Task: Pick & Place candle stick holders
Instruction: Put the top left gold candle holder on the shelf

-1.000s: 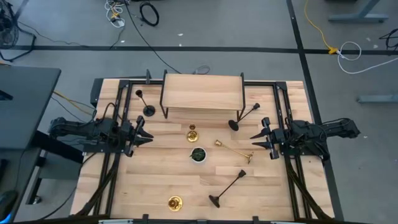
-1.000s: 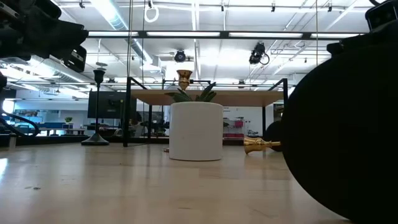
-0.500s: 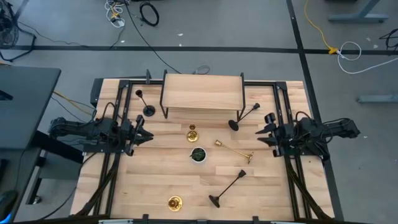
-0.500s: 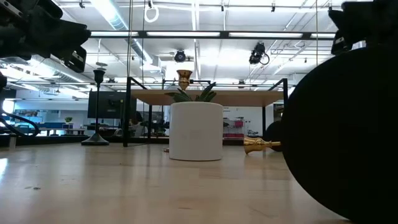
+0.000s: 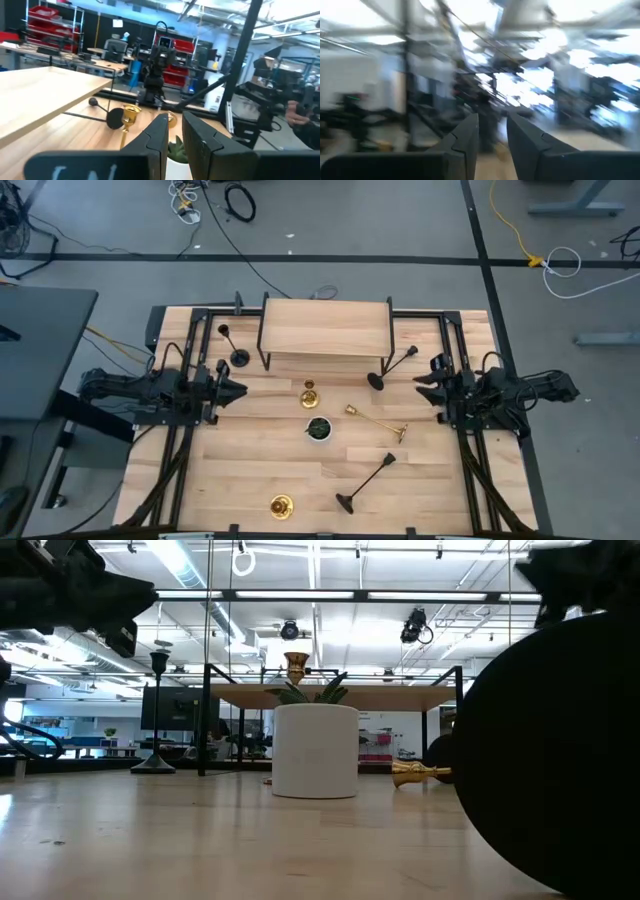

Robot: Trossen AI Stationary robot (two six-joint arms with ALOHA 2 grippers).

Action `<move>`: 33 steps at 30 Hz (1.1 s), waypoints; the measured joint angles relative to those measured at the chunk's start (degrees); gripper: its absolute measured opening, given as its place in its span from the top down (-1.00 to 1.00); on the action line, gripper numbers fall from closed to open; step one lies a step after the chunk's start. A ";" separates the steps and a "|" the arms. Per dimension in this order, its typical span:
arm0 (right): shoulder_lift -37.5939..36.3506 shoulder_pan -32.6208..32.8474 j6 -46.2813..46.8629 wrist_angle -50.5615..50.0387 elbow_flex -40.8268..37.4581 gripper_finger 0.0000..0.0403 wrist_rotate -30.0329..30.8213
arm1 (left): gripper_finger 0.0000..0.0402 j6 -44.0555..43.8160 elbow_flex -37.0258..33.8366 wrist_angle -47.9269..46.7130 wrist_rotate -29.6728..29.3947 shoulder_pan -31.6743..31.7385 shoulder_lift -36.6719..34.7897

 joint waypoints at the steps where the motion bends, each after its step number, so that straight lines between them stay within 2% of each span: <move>1: 0.02 -0.02 -0.15 -1.40 0.00 0.49 2.24 | 0.71 -0.24 0.00 0.37 -0.89 0.00 0.73; 5: 0.72 -0.04 -0.17 -3.15 0.00 0.49 6.11 | 0.63 -0.34 -0.01 6.09 -2.81 0.01 6.45; 7: 1.43 -0.04 -0.18 -2.36 0.00 0.49 6.31 | 0.54 0.27 0.04 11.62 -2.94 0.00 10.92; 10: 2.49 -0.04 -0.18 -1.82 0.00 0.49 6.60 | 0.37 2.62 1.29 13.23 -2.99 0.02 17.86; 15: 4.58 -0.04 -0.75 1.57 0.00 0.49 6.67 | 0.12 3.09 8.11 13.60 -4.53 0.02 31.50; 17: 5.30 -0.04 -1.40 2.75 0.00 0.49 6.65 | 0.06 5.96 11.63 13.70 -4.70 0.02 36.85; 21: 6.48 -0.04 -1.14 3.25 0.00 0.49 6.56 | 0.02 10.50 17.77 13.78 -4.12 0.02 46.74; 26: 7.42 -0.03 -1.09 3.39 0.00 0.49 6.51 | 0.02 10.11 22.84 13.76 -4.17 0.02 58.49; 29: 7.56 -0.04 -1.07 3.94 0.00 0.49 5.00 | 0.02 8.48 24.80 13.85 -6.32 0.06 65.21; 33: 7.56 -0.02 -1.07 4.45 0.00 0.49 3.55 | 0.02 7.88 26.19 19.04 -7.47 0.26 72.01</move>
